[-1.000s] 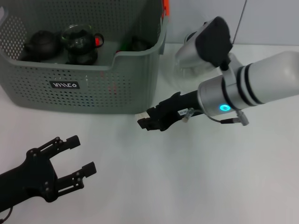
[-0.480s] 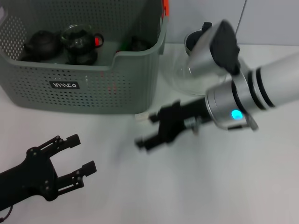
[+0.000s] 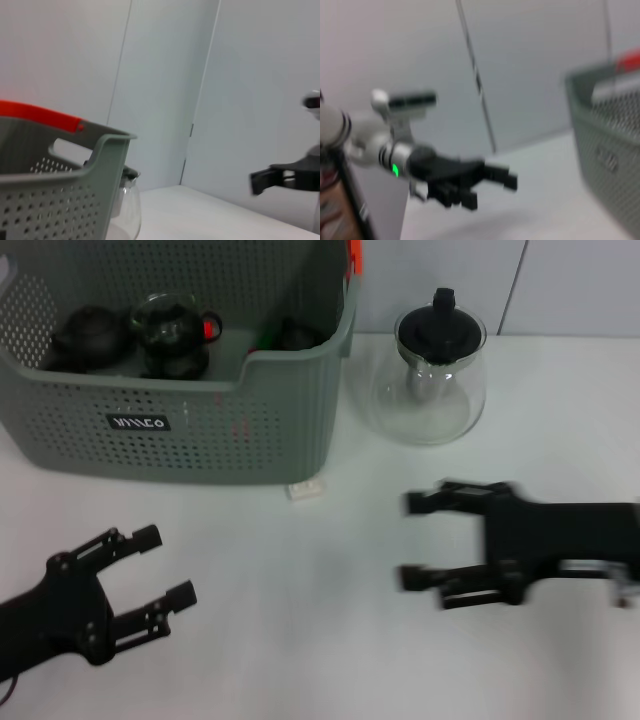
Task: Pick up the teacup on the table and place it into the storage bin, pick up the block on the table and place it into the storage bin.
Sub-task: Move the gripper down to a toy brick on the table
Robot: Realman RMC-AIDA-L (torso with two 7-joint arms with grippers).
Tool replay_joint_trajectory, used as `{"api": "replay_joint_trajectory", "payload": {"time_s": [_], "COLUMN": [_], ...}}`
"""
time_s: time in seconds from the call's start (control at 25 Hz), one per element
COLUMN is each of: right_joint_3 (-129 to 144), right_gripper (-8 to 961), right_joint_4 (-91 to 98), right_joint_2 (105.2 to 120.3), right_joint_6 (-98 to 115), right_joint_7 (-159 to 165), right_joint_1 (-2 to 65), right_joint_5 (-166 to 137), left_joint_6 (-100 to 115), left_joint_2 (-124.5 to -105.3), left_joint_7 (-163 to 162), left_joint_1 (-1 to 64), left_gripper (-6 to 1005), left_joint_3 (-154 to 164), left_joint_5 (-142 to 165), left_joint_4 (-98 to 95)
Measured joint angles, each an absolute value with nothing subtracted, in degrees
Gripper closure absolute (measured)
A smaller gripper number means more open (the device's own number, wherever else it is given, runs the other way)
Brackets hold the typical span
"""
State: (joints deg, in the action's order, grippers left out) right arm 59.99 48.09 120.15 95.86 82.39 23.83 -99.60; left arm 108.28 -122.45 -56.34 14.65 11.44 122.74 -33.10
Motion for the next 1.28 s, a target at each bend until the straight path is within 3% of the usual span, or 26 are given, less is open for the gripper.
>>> {"api": "replay_joint_trajectory", "payload": {"time_s": [0.32, 0.64, 0.96, 1.28], "right_joint_3": [40.67, 40.11, 39.72, 39.47], "right_gripper": [7, 7, 7, 7], "right_joint_4": [28.21, 27.14, 26.24, 26.07], "right_joint_2": [119.33, 117.68, 116.08, 116.29], "right_joint_6": [110.23, 112.56, 113.2, 113.47], "right_joint_7": [48.83, 45.21, 46.28, 46.76], "right_joint_1": [17.51, 13.43, 12.12, 12.2], "right_joint_5": [-98.24, -103.26, -106.0, -106.22], "left_joint_6": [103.76, 90.69, 84.06, 69.47], "left_joint_2": [-121.24, -123.97, -124.18, -124.59], "left_joint_7": [-61.03, -59.72, -55.98, -47.53], "left_joint_1": [20.76, 27.15, 30.7, 36.1], "left_gripper": [174, 175, 175, 191], "left_joint_3": [14.76, 19.22, 22.72, 22.83], "left_joint_5": [124.81, 124.78, 124.55, 121.02], "left_joint_4": [-32.55, -30.51, -25.27, -15.3]}}
